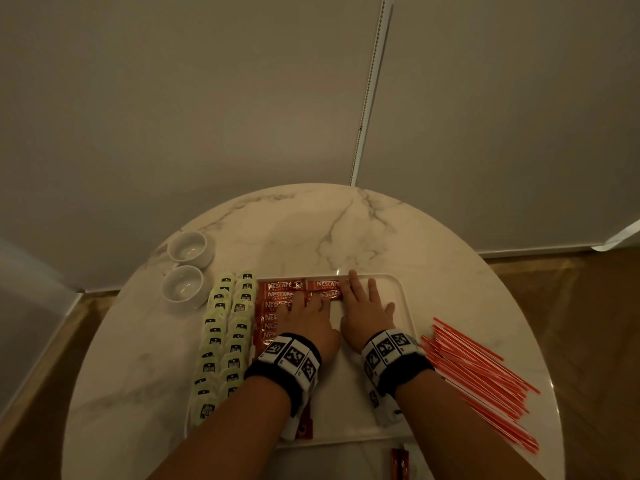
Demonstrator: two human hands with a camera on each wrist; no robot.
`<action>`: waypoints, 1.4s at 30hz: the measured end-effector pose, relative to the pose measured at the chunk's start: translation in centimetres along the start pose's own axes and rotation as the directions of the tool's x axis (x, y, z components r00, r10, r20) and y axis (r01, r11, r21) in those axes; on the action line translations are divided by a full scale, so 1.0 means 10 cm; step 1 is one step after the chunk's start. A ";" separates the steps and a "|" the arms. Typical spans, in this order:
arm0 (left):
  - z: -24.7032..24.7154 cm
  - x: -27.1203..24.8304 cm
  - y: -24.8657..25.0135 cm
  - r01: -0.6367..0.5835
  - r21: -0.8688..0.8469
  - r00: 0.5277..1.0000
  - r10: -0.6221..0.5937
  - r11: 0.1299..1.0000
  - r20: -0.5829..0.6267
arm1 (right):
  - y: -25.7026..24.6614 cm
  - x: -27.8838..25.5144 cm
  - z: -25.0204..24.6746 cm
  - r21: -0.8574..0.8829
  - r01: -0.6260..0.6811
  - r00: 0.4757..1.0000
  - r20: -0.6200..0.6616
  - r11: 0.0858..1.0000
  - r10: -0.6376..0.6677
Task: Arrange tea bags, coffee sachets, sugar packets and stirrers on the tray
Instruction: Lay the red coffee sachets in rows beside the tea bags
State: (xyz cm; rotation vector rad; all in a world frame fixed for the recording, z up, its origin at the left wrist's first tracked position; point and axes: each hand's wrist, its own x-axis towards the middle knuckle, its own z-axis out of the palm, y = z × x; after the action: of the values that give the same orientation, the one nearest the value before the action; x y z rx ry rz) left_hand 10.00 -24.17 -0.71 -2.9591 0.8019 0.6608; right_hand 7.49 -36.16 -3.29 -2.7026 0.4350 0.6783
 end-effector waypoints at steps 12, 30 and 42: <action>-0.04 0.01 0.00 0.021 -0.010 0.999 -0.020 1.000 0.035 | 0.06 -0.02 -0.01 0.040 -0.001 1.000 -0.001 0.999 0.001; -0.18 -0.23 -0.11 -0.057 -0.115 0.998 0.052 0.992 -0.045 | 0.24 -0.45 -0.20 0.192 0.138 0.966 -0.244 0.972 -0.089; 0.23 -1.26 -0.22 -0.303 -0.373 0.953 0.274 0.877 -0.131 | 0.87 -1.88 0.59 -0.288 0.439 0.899 0.138 0.851 -0.417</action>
State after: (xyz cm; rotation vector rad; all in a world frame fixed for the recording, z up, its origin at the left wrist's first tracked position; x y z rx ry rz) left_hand 0.32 -15.94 2.02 -3.2613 1.2785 0.8124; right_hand -13.85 -37.84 -0.83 -2.9027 -0.3241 0.7549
